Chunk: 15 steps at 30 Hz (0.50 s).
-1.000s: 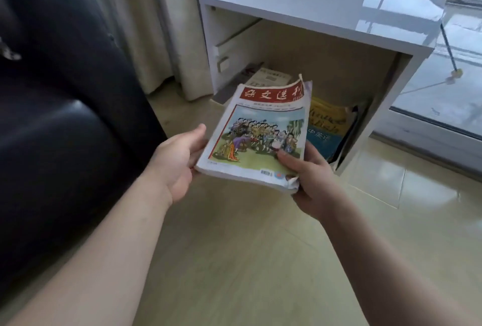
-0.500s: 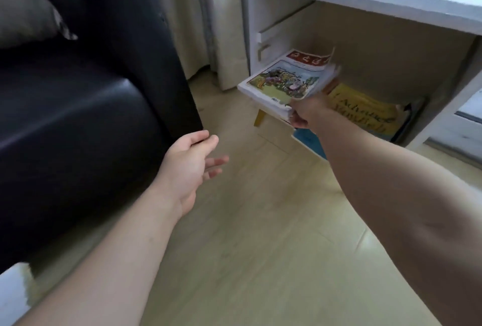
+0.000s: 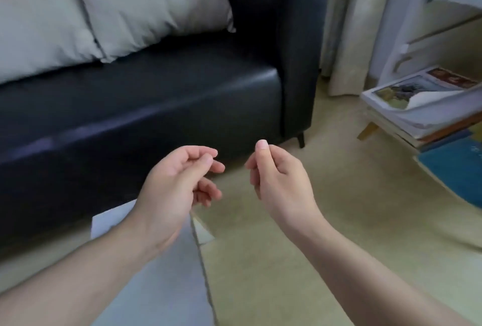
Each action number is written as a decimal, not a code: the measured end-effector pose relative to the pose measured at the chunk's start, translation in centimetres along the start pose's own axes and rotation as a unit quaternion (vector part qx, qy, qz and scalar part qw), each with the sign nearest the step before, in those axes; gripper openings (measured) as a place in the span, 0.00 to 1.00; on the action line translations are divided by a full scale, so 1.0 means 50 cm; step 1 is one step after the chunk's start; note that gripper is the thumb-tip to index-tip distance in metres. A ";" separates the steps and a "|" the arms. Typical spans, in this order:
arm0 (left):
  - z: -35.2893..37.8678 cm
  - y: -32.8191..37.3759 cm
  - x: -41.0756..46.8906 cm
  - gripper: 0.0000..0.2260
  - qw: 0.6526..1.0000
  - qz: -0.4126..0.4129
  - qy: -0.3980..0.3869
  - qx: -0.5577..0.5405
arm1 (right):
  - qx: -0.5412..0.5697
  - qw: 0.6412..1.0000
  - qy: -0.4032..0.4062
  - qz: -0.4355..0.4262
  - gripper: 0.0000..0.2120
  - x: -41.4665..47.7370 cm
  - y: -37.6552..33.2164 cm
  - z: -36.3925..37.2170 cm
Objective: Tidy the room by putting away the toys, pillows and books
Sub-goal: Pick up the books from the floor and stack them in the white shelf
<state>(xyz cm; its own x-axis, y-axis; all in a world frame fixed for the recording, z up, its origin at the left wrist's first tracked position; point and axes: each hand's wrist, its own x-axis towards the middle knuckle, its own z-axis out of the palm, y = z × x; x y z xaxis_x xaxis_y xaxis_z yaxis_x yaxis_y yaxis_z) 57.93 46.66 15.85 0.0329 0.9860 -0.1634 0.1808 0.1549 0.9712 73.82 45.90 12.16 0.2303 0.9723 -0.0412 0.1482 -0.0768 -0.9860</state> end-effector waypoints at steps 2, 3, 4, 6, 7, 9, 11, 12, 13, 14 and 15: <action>-0.087 -0.003 -0.035 0.07 0.999 0.015 0.040 0.014 | -0.005 0.999 -0.053 -0.011 0.22 -0.032 -0.039 0.068; -0.132 -0.005 -0.056 0.08 0.998 0.023 0.054 0.023 | -0.015 0.997 -0.078 -0.016 0.22 -0.048 -0.060 0.105; -0.175 -0.007 -0.077 0.08 0.997 0.032 0.063 0.029 | -0.029 0.994 -0.100 -0.026 0.22 -0.063 -0.079 0.139; -0.257 -0.013 -0.120 0.08 0.995 0.054 0.072 0.035 | -0.064 0.987 -0.137 -0.049 0.23 -0.098 -0.112 0.207; -0.298 -0.017 -0.138 0.08 0.994 0.068 0.069 0.039 | -0.079 0.983 -0.153 -0.058 0.24 -0.116 -0.130 0.239; -0.390 -0.031 -0.174 0.08 0.992 0.085 0.065 0.061 | -0.106 0.975 -0.183 -0.071 0.24 -0.152 -0.159 0.317; -0.475 -0.053 -0.201 0.09 0.990 0.075 0.086 0.081 | -0.127 0.964 -0.220 -0.080 0.23 -0.190 -0.181 0.398; -0.522 -0.068 -0.217 0.09 0.987 0.069 0.116 0.081 | -0.126 0.957 -0.248 -0.082 0.24 -0.213 -0.191 0.447; -0.580 -0.087 -0.241 0.09 0.983 0.058 0.153 0.080 | -0.122 0.950 -0.277 -0.080 0.24 -0.245 -0.201 0.507; -0.641 -0.110 -0.270 0.09 0.977 0.045 0.196 0.075 | -0.119 0.941 -0.308 -0.073 0.24 -0.282 -0.209 0.573; -0.705 -0.137 -0.301 0.09 0.968 0.037 0.238 0.065 | -0.118 0.932 -0.335 -0.073 0.24 -0.317 -0.216 0.644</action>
<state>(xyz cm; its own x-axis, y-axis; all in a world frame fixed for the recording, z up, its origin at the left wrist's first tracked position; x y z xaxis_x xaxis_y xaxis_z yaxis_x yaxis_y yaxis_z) 21.54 32.90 17.76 -0.4005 0.9157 0.0344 0.3187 0.1040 0.9421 37.60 38.43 18.26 -0.4494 0.8898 -0.0795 0.3565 0.0971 -0.9292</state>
